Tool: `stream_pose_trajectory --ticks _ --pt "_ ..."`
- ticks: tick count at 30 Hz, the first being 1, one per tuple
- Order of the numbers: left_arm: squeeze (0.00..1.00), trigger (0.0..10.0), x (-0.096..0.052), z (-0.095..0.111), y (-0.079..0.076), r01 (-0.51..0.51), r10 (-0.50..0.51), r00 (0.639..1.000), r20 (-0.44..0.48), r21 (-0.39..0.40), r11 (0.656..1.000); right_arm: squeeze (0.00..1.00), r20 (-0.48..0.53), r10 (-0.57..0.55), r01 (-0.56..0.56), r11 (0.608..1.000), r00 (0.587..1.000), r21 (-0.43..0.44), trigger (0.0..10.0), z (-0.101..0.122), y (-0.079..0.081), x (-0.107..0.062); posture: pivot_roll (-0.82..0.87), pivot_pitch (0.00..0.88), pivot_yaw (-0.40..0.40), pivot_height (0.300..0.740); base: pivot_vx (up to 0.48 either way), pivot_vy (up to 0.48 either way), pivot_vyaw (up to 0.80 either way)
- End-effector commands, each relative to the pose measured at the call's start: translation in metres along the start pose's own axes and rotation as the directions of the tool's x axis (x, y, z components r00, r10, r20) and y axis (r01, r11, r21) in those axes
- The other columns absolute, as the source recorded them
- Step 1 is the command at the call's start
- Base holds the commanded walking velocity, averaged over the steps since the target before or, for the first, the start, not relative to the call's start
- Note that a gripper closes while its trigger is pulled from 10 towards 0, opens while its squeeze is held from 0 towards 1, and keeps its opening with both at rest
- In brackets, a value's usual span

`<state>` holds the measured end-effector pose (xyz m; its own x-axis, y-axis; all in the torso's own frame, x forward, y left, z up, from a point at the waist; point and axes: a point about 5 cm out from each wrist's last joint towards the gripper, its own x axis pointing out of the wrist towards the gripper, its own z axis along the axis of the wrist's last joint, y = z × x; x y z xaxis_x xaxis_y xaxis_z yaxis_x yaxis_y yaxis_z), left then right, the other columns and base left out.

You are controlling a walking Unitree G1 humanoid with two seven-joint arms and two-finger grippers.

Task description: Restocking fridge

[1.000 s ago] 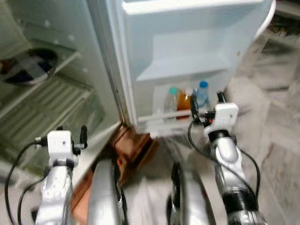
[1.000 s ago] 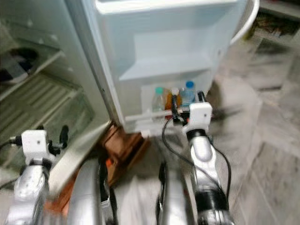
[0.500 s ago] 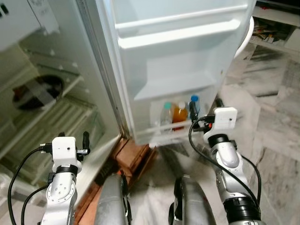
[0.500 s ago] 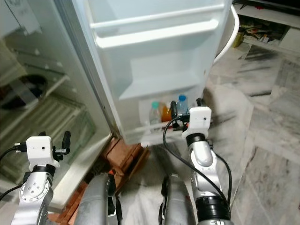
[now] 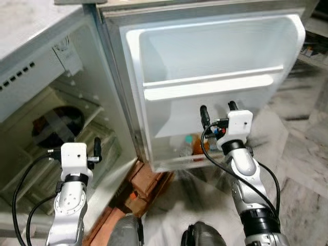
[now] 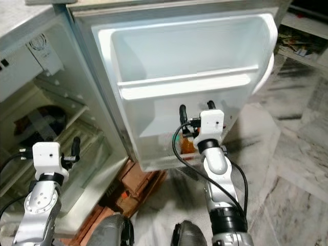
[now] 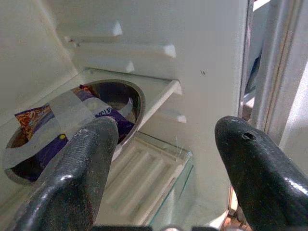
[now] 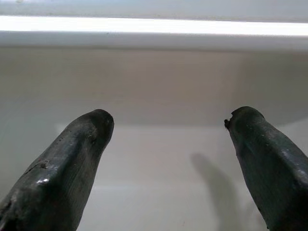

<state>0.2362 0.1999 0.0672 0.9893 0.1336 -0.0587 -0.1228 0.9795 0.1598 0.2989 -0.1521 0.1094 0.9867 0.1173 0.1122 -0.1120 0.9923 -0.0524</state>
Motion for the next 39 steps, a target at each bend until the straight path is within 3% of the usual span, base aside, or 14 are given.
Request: stream_pose_trajectory --ticks 1,18,39 --pt "0.00 10.0 -0.002 -0.005 0.000 -0.002 0.002 1.000 -0.021 -0.002 1.000 0.00 -0.040 -0.011 0.011 1.000 0.999 -0.004 10.0 -0.008 -0.003 -0.003 0.04 0.081 -0.001 0.740 0.000 -0.251 0.00" --pt "0.00 10.0 0.000 -0.003 -0.003 0.015 -0.015 1.000 -0.010 -0.008 1.000 0.00 -0.137 0.110 -0.108 0.994 0.984 0.020 10.0 -0.022 0.013 -0.002 0.05 0.093 -0.005 0.740 0.000 -0.432 0.00" --pt "0.00 10.0 -0.001 -0.004 -0.004 0.019 -0.019 1.000 -0.017 -0.001 1.000 0.00 -0.040 0.151 -0.150 0.988 0.988 0.022 10.0 -0.011 0.020 -0.002 0.06 0.103 -0.005 0.740 0.000 -0.480 0.00"
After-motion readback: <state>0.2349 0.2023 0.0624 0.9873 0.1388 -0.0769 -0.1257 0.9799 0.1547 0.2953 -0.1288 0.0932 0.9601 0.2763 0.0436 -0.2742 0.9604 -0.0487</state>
